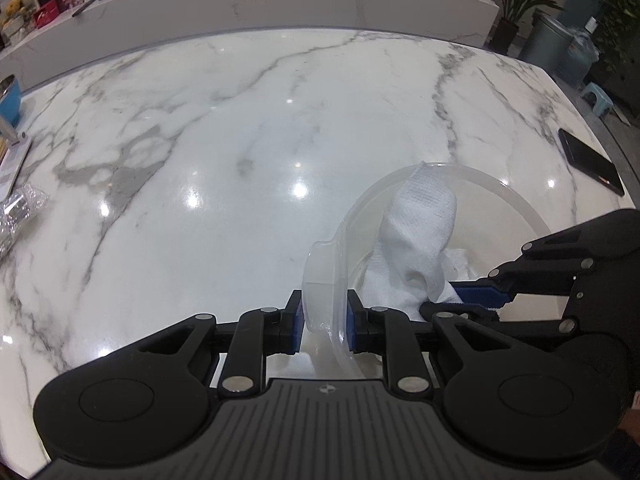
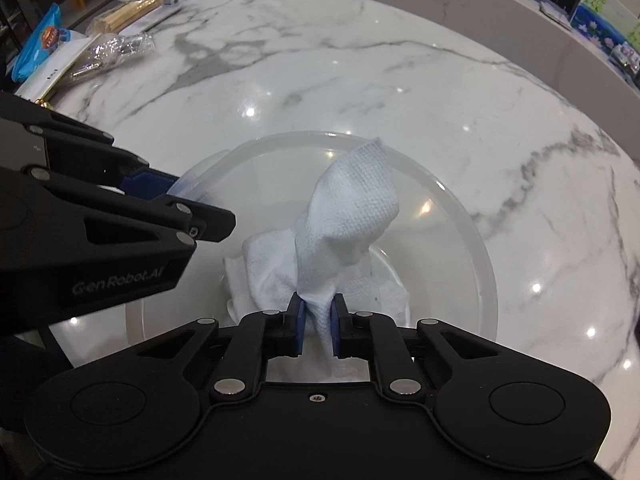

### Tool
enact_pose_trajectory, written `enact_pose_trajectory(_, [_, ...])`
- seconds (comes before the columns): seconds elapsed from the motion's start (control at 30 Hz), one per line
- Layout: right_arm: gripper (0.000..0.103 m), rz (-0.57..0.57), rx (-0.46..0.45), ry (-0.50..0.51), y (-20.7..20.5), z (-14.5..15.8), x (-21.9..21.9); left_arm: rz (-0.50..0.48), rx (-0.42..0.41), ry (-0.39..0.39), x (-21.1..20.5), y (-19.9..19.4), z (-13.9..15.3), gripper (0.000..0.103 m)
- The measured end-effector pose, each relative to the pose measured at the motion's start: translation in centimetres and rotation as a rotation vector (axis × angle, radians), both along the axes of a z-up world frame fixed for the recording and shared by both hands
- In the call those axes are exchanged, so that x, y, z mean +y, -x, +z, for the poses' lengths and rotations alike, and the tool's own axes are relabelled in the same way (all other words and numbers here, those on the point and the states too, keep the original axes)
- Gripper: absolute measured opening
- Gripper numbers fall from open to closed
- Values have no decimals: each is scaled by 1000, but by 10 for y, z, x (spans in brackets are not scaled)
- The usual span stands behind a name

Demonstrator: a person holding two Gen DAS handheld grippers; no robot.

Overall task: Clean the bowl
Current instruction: 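Close the right gripper on the cloth inside the bowl, then wipe the bowl's inner wall with the cloth while the left gripper holds the rim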

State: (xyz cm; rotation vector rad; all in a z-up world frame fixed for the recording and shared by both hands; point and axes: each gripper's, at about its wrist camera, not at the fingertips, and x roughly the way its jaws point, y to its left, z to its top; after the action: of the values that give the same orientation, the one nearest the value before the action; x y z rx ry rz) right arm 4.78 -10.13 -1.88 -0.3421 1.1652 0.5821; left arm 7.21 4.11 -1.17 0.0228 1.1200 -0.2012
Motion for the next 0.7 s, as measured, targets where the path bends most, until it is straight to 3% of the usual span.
enact_pose_trajectory(0.33, [10, 4, 7, -8, 0, -3, 4, -7, 7, 6, 1, 0, 0, 18])
enact_pose_trajectory(0.47, [10, 19, 88, -96, -1, -2, 3, 6, 8, 10, 2, -2, -1, 18])
enact_pose_trajectory(0.7, [9, 66, 107, -100, 4, 2, 8, 19, 6, 4, 4, -3, -1, 19])
